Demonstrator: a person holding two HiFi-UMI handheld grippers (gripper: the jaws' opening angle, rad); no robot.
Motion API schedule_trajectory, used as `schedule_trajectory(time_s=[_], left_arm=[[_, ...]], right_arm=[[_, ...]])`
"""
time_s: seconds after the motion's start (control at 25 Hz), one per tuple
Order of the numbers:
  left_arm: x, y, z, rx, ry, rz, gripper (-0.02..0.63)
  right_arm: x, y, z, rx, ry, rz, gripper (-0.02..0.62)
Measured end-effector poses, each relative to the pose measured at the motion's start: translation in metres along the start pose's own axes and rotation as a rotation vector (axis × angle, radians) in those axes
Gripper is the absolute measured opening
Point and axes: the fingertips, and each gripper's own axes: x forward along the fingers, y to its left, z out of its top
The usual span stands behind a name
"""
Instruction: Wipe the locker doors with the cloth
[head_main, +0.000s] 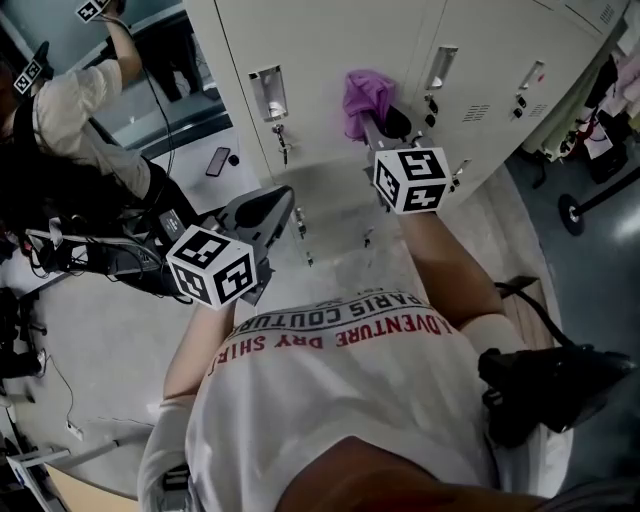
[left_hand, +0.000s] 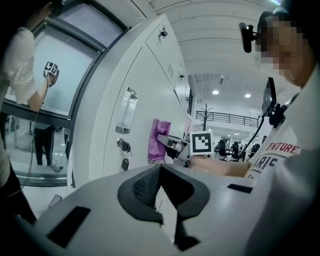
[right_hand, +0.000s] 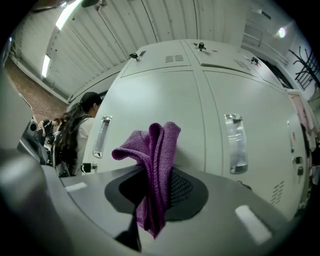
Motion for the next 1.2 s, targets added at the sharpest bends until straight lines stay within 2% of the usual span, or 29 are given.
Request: schedule_trajectory(time_s=[0.28, 0.48, 0.64, 0.8, 0.96, 1.08, 1.2], left_arm=[[0.016, -0.009, 0.001, 0.006, 0.016, -0.030, 0.002], [0.020, -0.012, 0.001, 0.012, 0.020, -0.032, 0.002], [0.018, -0.015, -0.002, 0.011, 0.023, -0.026, 0.002], [0.011, -0.015, -0.006, -0.001, 0.019, -0.008, 0.002], [0.004, -0.017, -0.011, -0.019, 0.015, 0.008, 0.002], [-0.005, -0.015, -0.015, -0.028, 0.012, 0.029, 0.002], [-0.018, -0.008, -0.018, -0.040, 0.009, 0.065, 0.002]], right_arm=[[-0.018, -0.066, -0.014, 0.053, 0.032, -0.137, 0.061], [-0.020, -0.071, -0.013, 0.035, 0.032, -0.141, 0.061], [-0.026, -0.058, -0.011, 0.034, 0.016, -0.110, 0.061], [-0.033, -0.018, 0.002, 0.058, -0.025, -0.010, 0.061], [-0.041, 0.053, 0.013, 0.070, -0.060, 0.173, 0.061], [-0.043, 0.110, 0.009, 0.029, -0.060, 0.311, 0.061], [-0.040, 0.150, -0.006, 0.014, -0.031, 0.402, 0.062]])
